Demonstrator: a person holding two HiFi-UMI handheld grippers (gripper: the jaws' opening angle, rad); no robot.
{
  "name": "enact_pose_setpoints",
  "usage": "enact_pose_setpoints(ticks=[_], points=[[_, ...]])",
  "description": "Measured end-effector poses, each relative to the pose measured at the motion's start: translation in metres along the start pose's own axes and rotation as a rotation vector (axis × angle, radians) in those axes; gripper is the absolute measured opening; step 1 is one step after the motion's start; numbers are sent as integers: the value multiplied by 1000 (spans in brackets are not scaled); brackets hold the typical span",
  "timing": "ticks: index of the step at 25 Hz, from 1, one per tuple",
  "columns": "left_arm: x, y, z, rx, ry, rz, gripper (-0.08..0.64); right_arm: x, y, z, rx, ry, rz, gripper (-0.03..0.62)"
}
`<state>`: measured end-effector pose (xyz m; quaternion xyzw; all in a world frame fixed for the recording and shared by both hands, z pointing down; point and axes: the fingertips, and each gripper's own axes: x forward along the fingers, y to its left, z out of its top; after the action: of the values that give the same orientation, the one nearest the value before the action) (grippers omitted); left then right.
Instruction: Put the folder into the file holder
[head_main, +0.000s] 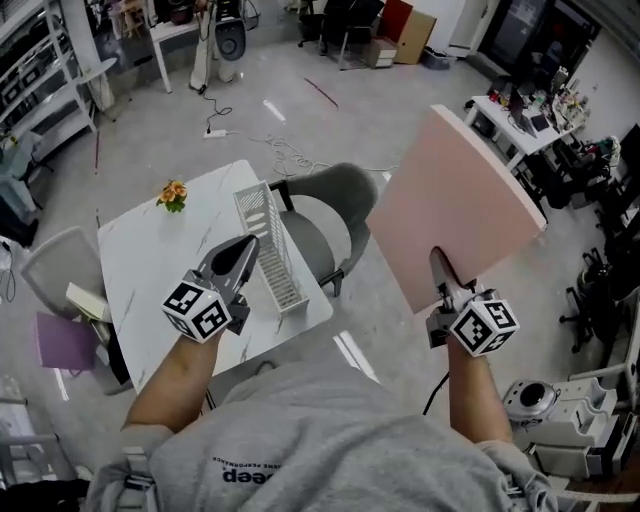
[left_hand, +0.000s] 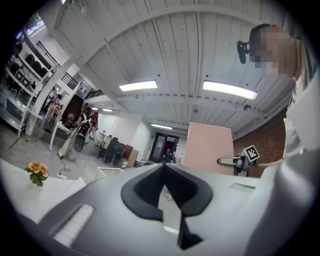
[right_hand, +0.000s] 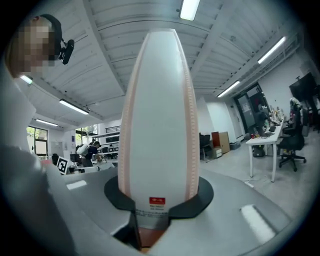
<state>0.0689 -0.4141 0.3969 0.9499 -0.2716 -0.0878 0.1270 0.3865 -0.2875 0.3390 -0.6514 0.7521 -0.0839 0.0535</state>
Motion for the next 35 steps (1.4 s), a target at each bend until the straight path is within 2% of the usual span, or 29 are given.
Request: enact_pose_setpoints(ticks=[8, 15, 19, 25, 35], points=[[-68, 46, 9, 10, -25, 156, 60, 82, 110, -3, 22, 6, 254, 114], [-110, 71, 9, 23, -30, 231, 60, 117, 175, -20, 13, 16, 359, 114], [-125, 75, 9, 20, -36, 252, 60, 131, 196, -28, -2, 20, 369, 114], [-138, 72, 0, 8, -41, 267, 60, 147, 206, -42, -49, 26, 328, 114], [-154, 78, -25, -24, -20, 284, 60, 169, 210, -94, -78, 64, 289, 114]])
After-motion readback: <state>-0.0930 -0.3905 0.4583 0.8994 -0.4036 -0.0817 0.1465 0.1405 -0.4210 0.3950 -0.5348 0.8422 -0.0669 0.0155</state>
